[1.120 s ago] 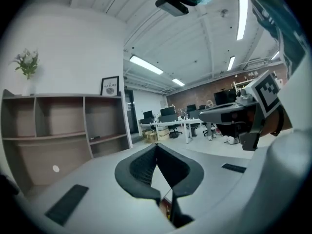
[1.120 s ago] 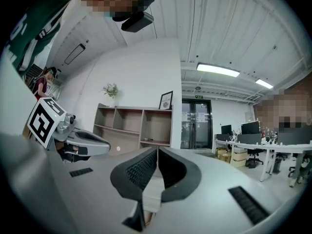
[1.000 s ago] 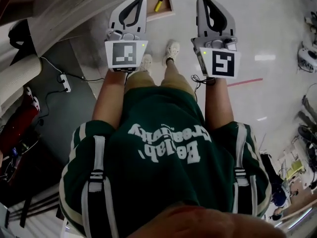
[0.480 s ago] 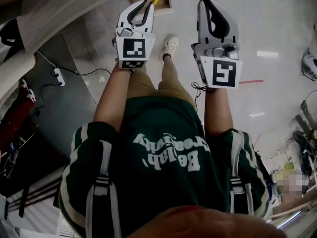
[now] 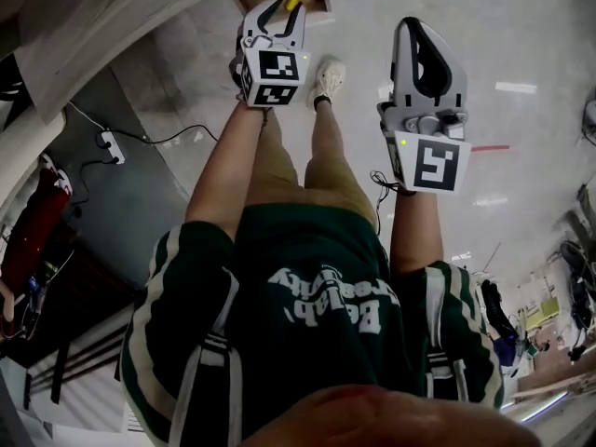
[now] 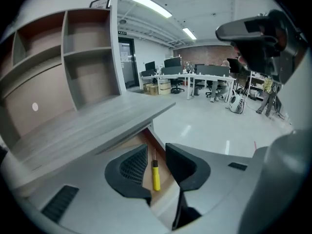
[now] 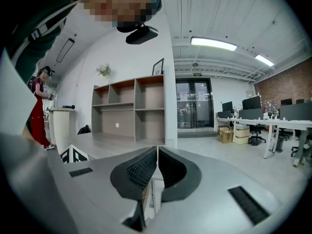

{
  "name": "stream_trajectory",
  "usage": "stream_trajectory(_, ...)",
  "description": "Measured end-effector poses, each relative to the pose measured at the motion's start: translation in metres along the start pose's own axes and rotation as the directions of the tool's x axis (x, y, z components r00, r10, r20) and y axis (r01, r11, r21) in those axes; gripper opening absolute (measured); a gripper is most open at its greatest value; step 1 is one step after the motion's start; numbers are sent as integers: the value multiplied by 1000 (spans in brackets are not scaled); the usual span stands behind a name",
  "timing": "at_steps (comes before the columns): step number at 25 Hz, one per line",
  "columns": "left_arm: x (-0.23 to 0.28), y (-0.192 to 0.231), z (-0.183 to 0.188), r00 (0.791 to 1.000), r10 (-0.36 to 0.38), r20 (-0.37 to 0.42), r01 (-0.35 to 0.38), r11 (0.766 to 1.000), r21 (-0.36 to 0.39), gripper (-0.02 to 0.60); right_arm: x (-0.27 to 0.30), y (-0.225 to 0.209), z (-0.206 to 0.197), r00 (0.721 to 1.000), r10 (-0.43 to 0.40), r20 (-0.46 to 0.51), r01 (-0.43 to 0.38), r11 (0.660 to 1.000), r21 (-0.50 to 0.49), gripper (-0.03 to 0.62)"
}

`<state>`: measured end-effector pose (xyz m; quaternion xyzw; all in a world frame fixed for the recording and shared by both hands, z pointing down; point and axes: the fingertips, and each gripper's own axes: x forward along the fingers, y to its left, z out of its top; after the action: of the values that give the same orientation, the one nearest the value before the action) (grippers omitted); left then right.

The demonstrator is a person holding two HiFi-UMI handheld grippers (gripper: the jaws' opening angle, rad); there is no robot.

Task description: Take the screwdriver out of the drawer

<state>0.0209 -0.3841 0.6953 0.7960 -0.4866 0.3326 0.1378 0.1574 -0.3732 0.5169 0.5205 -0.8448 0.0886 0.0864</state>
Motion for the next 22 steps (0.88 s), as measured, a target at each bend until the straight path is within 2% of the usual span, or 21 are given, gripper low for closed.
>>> stream_trajectory(4,31,-8,-15,998,19,-52,-18,1000,22,138,3,-13,-6,1000,-10,19,10,1000,2,35)
stream_trajectory(11,83,-8,-76,981,41,-190,-36,999,29,158,17,-13,-45,1000,-5,-13,5,1000,24,35)
stream_trajectory(18,117,-14,-102,963,63,-261,-54,998,39,164,1,-18,-94,998,-24,-61,28,998,59,35)
stream_trajectory(22,131,-15,-109,953,72,-293,-64,997,36,163,-3,-25,-107,996,-34,-82,39,998,52,36)
